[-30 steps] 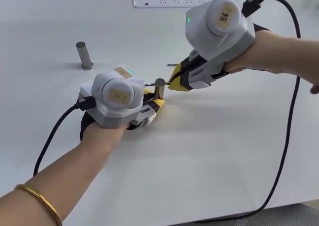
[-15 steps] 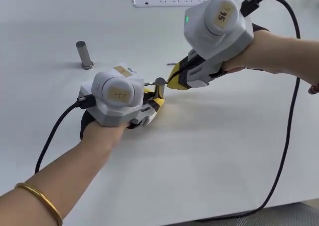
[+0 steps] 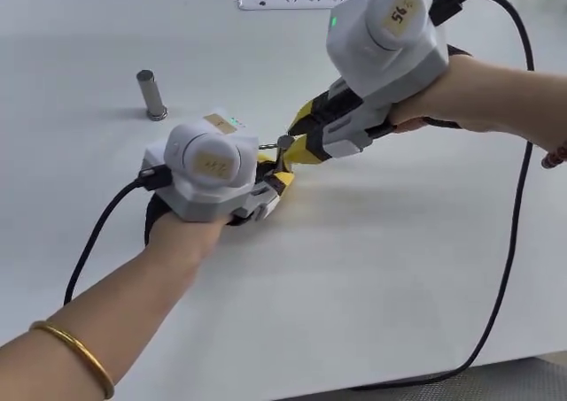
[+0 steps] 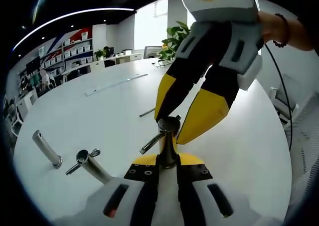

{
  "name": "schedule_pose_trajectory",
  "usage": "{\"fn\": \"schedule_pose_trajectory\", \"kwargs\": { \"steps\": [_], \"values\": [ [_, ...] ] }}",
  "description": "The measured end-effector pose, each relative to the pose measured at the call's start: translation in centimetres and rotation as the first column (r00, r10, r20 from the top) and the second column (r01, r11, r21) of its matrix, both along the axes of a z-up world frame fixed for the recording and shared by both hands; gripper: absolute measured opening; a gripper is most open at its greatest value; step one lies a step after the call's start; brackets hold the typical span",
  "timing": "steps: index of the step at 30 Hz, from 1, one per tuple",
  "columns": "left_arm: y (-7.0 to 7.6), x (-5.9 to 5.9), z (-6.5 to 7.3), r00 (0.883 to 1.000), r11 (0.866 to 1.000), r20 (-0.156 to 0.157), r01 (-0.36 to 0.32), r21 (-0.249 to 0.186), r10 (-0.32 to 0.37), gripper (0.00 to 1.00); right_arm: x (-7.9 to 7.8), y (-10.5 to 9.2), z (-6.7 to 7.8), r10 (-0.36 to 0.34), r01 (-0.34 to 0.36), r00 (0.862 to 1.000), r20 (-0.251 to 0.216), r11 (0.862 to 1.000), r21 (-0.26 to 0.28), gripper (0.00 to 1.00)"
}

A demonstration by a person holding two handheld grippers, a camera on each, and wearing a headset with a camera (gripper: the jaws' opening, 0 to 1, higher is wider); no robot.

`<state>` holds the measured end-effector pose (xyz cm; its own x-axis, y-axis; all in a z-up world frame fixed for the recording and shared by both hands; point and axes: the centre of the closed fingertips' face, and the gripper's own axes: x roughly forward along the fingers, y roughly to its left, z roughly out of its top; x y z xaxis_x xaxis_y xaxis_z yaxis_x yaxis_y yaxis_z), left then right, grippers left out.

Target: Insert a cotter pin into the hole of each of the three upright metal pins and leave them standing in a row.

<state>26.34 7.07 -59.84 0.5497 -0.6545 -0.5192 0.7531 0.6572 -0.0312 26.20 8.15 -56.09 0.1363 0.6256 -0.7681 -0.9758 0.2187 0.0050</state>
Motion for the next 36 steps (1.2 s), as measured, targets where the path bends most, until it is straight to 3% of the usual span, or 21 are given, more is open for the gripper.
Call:
{"fn": "schedule_pose_trajectory", "kwargs": {
  "steps": [5, 18, 36],
  "values": [
    [0.0, 0.0, 0.0, 1.000, 1.000, 0.002, 0.003, 0.004, -0.003, 0.11, -0.1, 0.3, -0.6, 0.004, -0.004, 1.000, -0.004, 1.000, -0.008, 0.15],
    [0.0, 0.0, 0.0, 1.000, 1.000, 0.001, 0.001, 0.001, -0.001, 0.11, -0.3, 0.3, -0.6, 0.017, -0.017, 1.000, -0.004, 1.000, -0.005, 0.08],
    [0.1, 1.0, 0.0, 1.000, 1.000, -0.002, -0.025, -0.006, 0.025, 0.11, 0.9, 0.5, -0.5, -0.019, 0.019, 1.000, -0.015, 1.000, -0.003, 0.08]
  ]
}}
